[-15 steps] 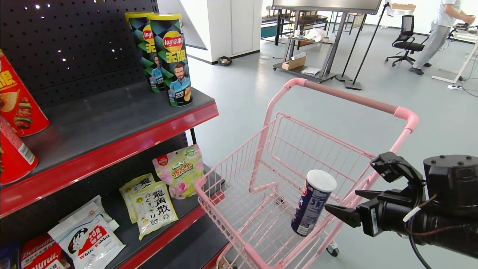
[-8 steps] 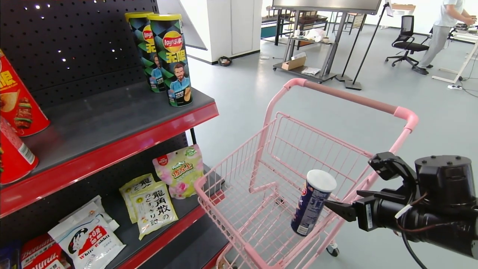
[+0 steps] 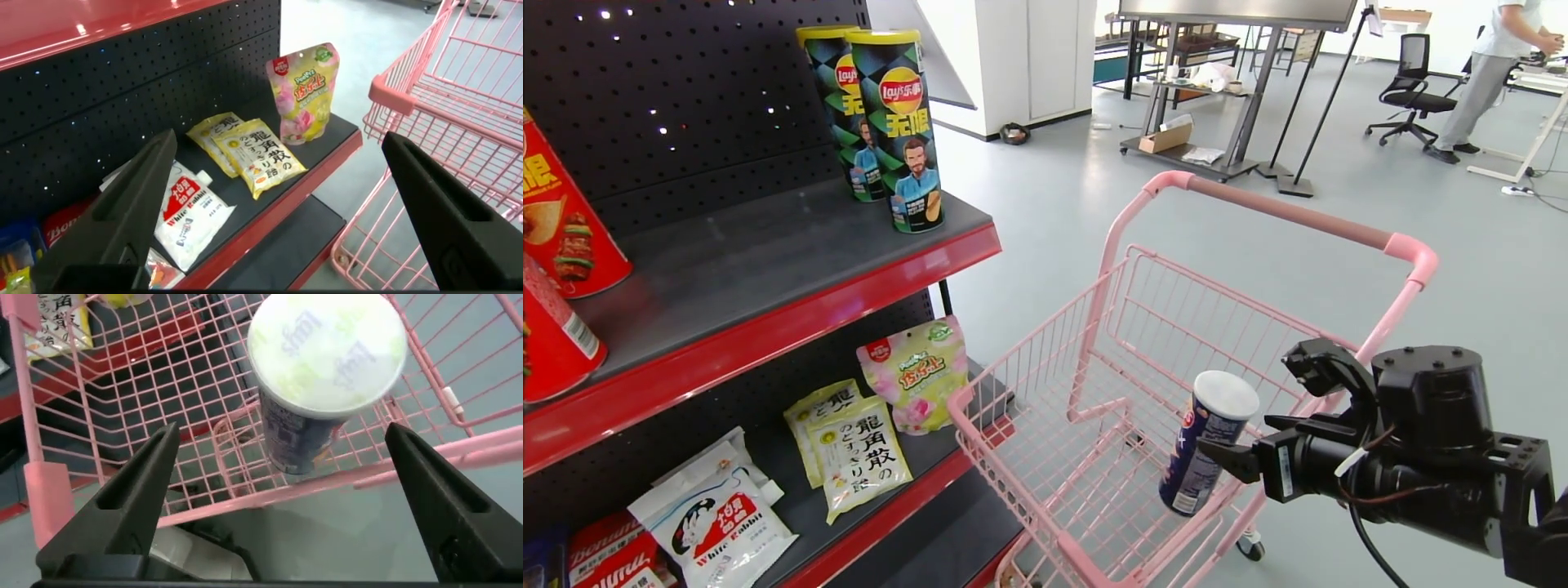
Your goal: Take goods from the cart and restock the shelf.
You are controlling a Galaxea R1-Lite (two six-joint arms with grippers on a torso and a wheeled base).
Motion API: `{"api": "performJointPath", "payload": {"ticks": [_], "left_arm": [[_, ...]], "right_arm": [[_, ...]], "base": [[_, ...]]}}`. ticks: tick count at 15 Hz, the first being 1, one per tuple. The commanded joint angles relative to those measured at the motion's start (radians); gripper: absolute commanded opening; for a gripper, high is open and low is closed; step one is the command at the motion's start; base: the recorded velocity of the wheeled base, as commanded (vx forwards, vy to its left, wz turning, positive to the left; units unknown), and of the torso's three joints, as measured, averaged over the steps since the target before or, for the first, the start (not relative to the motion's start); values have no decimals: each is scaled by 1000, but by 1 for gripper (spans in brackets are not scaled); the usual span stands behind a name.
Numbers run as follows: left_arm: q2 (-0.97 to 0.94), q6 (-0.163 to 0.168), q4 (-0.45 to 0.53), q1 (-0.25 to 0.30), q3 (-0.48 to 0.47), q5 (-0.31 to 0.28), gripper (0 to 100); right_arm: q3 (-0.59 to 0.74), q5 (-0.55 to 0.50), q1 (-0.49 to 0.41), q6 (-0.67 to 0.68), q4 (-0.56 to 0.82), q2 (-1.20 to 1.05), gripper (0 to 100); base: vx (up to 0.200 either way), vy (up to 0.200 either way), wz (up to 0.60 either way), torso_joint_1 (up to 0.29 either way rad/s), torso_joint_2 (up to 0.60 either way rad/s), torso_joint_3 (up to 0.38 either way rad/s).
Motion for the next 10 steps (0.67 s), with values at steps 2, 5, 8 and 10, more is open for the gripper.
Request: {"api": "performJointPath", "payload": {"ticks": [2, 5, 8, 10], "left_arm": [[-2, 0, 0, 1, 0, 0, 100], [0, 0, 0, -1, 0, 0, 100], [0, -1, 0, 1, 0, -1, 100], [0, -1, 0, -1, 0, -1, 100]], "right_arm": [[4, 0, 2, 0, -55, 82, 100], [-3, 0, -2, 0, -59, 107, 100], [-25, 0, -13, 0, -64, 128, 100], [-51, 0, -25, -2, -70, 150, 100]], "base": [[0, 0, 0, 0, 0, 0], [0, 0, 0, 0, 0, 0], [0, 0, 0, 0, 0, 0], [0, 0, 0, 0, 0, 0]]}}
